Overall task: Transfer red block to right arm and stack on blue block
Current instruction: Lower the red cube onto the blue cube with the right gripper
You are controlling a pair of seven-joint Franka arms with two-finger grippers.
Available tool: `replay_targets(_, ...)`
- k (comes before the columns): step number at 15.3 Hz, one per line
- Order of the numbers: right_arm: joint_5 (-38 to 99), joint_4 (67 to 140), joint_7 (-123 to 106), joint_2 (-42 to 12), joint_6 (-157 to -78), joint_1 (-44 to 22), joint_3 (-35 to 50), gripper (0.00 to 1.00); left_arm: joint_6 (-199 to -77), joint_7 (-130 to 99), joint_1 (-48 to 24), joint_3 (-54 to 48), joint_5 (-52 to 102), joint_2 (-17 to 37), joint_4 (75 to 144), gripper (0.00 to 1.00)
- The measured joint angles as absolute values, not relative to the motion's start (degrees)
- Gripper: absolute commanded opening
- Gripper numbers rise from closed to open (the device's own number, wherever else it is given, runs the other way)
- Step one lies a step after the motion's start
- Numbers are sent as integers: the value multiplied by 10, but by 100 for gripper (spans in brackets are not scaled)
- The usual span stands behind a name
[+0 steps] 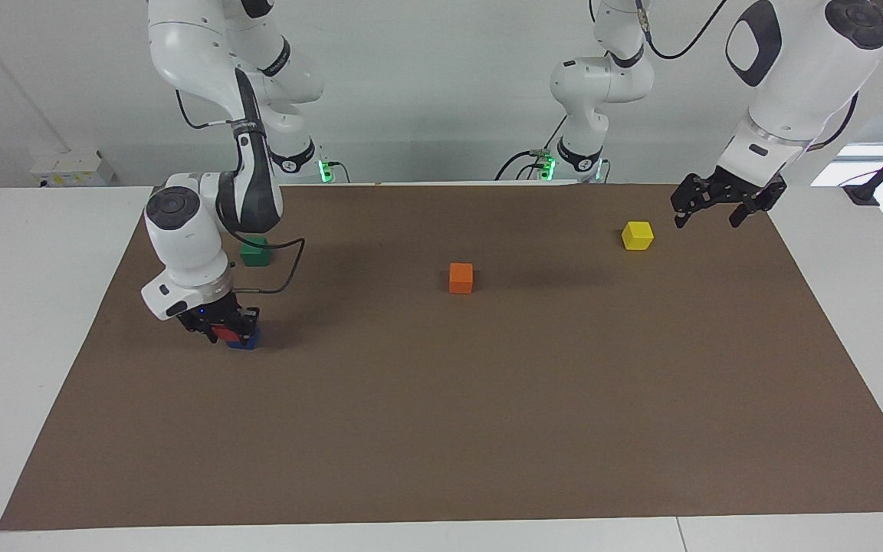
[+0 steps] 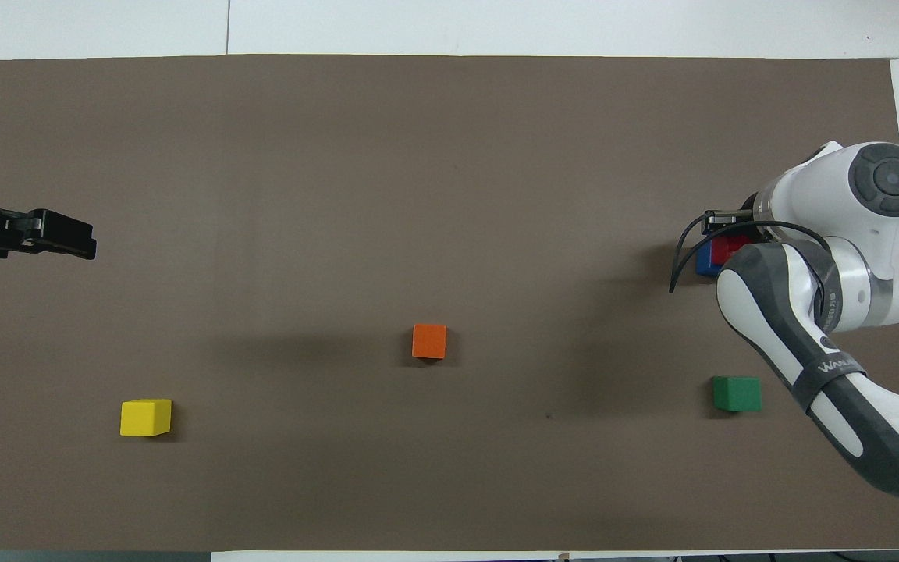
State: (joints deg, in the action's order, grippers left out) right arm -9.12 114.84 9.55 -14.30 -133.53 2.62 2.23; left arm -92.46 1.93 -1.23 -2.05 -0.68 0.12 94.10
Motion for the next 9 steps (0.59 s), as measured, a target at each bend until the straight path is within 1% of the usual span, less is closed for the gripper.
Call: replay_targets(9,-91,1153,96,-143,-1336,26,22,0,-925,19,-10,-15,-7,1,941,100)
